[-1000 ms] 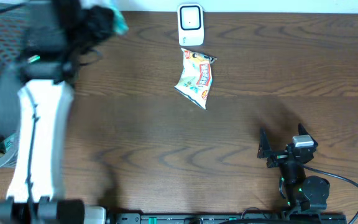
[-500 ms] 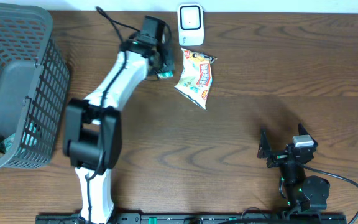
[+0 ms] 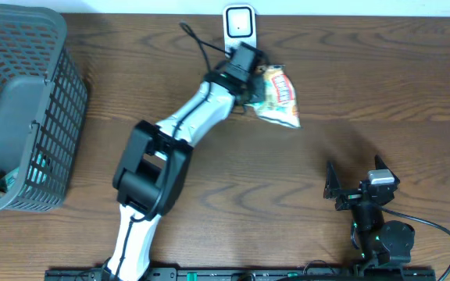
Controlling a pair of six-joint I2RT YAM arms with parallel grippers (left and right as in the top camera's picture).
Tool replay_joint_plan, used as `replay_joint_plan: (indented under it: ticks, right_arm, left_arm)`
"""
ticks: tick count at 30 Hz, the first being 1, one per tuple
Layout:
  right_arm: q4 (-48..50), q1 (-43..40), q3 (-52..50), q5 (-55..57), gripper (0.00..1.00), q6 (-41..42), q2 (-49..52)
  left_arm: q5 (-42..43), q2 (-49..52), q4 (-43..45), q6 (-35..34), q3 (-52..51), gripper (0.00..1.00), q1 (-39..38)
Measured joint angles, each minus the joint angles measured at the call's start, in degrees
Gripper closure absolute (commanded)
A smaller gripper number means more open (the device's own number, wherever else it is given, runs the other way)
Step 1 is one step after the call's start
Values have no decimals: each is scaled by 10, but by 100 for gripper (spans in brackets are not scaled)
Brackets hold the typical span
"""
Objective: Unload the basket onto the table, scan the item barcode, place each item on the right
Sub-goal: 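Carry the tissue pack to the scanner and set it down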
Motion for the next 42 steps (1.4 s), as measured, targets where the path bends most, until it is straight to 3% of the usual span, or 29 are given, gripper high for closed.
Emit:
replay_joint_plan:
  ticks: [6, 17, 19, 22, 28, 34, 41, 42]
  right_arm:
    - [0, 0, 0, 0, 1, 0, 0]
    - [0, 0, 0, 0, 1, 0, 0]
    - [0, 0, 0, 0, 1, 0, 0]
    - [0, 0, 0, 0, 1, 0, 0]
    - [0, 0, 0, 0, 1, 0, 0]
    - [0, 0, 0, 0, 1, 0, 0]
    - [0, 0, 0, 0, 1, 0, 0]
    - [0, 0, 0, 0, 1, 0, 0]
  left_arm:
    - [0, 0, 9, 4, 0, 92, -20]
    - [-24, -5, -79, 9, 0, 91, 72]
    - [-26, -5, -94, 9, 0, 77, 75]
    - [-26, -5, -97, 8, 0, 48, 68]
    - [-26, -10, -99, 13, 0, 28, 59]
    - [-26, -82, -103, 33, -4, 21, 82]
    - [-44, -268, -121, 90, -4, 19, 140]
    - [-62, -298, -133, 100, -3, 14, 154]
